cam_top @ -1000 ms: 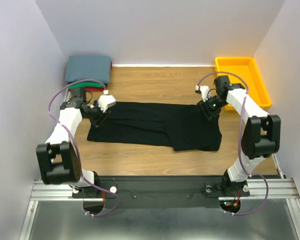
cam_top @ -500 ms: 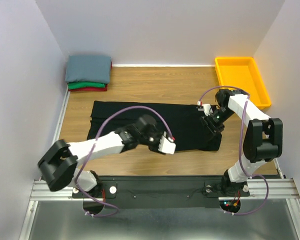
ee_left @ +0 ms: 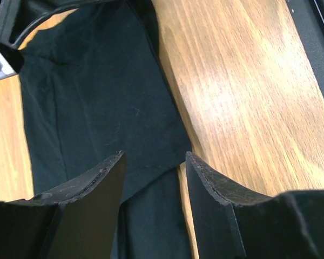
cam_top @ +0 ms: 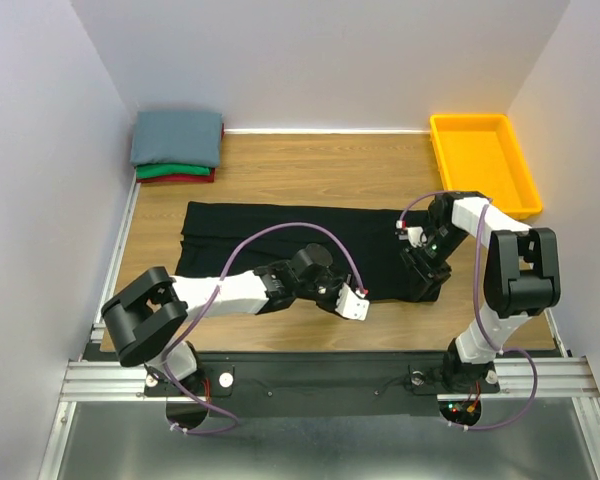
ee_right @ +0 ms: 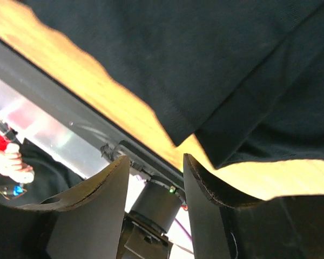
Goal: Fold and stack the t-shirts
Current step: Fold the tshirt
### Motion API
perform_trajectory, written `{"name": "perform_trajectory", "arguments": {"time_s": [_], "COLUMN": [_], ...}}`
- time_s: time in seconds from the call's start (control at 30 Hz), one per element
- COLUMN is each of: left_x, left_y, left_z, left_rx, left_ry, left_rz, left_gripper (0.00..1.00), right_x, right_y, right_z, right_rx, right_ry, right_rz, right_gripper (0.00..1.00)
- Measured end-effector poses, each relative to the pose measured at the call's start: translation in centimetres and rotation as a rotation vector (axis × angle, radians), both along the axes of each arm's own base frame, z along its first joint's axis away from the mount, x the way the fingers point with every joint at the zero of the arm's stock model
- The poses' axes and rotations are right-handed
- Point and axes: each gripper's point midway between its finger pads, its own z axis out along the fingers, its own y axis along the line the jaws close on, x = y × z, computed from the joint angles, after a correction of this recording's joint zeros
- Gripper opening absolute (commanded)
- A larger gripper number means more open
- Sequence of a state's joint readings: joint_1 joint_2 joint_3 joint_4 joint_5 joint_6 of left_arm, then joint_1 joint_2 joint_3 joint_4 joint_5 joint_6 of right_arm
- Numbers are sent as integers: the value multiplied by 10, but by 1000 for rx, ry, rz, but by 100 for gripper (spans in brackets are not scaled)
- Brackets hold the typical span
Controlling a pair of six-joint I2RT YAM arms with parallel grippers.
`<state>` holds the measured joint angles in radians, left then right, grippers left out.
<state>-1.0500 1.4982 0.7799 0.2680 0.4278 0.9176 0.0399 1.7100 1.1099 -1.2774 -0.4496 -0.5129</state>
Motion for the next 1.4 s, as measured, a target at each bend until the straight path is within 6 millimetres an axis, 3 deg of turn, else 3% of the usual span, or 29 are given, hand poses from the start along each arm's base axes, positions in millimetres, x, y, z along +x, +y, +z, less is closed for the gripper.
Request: {"name": "perform_trajectory", "arguments": {"time_s": [0.2, 0.5, 0.77, 0.93, 1.2, 1.4], "left_x": [-2, -1, -3, 0, 11, 16], "left_y": [-3, -4, -4, -9, -11, -11], "left_z": [-13, -42, -58, -67, -70, -55], "left_rx": [26, 78, 112, 130, 140, 119], "left_ry": [-3, 1, -2, -9, -45, -52], "left_rz": [-17, -38, -66, -69, -40, -27], "left_gripper": [61, 61, 62, 47, 3, 0], "right_x": [10, 16, 26, 25, 25, 42], "right_y": [-2, 4, 9, 11, 14, 20], "right_z": [-12, -18, -12, -11, -9, 7], "right_rx": [-20, 3, 35, 46, 67, 110], "right_ry": [-2, 18, -9, -7, -3, -51], "right_rz": [-31, -56, -63, -63, -62, -60], "right_gripper": [49, 36, 15, 1, 1, 1]}}
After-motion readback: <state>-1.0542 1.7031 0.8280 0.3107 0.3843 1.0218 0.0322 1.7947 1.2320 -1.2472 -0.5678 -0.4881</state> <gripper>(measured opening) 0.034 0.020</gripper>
